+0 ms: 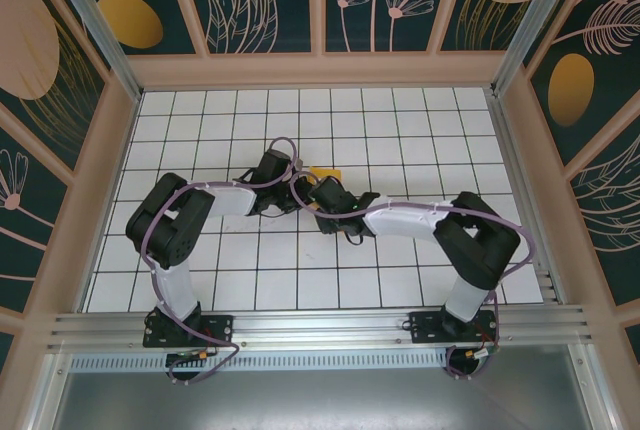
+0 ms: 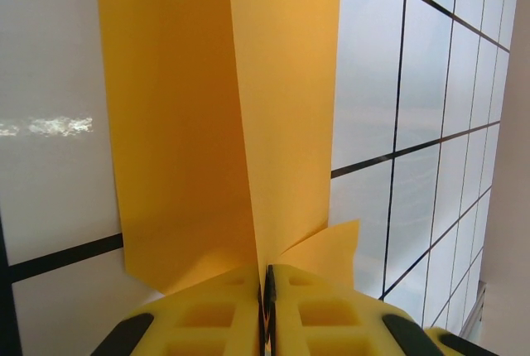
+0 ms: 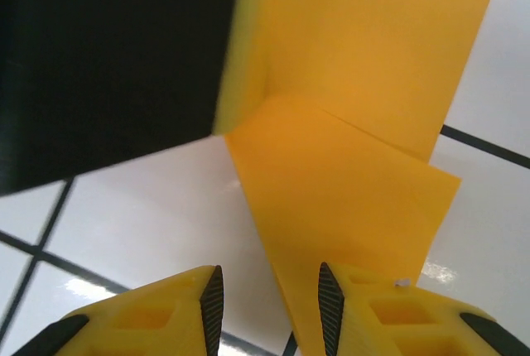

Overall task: Fold a paper plane with a square sheet of paper (fold left side to right side)
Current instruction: Fourth fold the wing at the center of the table.

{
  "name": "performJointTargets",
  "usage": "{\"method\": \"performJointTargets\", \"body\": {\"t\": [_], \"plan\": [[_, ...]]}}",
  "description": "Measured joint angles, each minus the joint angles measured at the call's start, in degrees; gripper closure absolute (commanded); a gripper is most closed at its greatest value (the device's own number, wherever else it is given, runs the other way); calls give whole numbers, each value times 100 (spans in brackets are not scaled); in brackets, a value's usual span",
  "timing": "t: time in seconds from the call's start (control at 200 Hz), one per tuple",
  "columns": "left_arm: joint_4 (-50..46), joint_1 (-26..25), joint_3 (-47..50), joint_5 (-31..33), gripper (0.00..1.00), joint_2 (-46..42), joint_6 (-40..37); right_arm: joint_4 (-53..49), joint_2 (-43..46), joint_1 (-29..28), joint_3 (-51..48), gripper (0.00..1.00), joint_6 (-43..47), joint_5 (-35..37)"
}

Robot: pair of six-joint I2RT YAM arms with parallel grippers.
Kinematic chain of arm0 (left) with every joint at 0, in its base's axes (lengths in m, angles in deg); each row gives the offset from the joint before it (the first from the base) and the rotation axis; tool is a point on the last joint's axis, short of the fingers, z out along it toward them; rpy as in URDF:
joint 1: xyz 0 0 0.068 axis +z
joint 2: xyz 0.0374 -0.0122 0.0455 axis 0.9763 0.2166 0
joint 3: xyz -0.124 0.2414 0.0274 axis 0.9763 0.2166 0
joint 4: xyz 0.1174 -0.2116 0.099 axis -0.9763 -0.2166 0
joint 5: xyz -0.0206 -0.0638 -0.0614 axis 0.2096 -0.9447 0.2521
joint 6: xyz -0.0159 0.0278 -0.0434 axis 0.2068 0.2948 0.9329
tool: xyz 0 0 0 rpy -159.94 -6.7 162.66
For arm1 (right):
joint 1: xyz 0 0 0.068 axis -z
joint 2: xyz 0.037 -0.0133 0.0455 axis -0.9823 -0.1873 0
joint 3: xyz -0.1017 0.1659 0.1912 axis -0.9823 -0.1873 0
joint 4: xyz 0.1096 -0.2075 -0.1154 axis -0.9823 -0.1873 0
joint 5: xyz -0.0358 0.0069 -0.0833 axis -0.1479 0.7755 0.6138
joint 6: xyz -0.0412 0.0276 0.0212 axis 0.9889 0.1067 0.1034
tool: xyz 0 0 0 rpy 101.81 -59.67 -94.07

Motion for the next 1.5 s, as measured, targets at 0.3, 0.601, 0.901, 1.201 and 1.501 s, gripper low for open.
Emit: {"method": "performJointTargets", "body": {"t": [0.3, 0.601, 0.901, 1.201, 1.501], "plan": [[-24, 0, -4, 0, 86, -92, 0, 2, -157, -9, 0, 61, -11, 236], [-87, 0, -33, 4, 84, -125, 0, 22, -260, -9, 0, 67, -111, 321], [-251, 0, -92, 35, 74, -184, -28, 92, -280, 0, -2, 80, -120, 308], [-702, 90, -358, 240, 59, -448, -271, 476, -245, 155, -238, 89, -188, -50], [-780, 549, -345, 240, 59, -1010, -354, 894, 68, 369, -638, 90, -247, -675]]}}
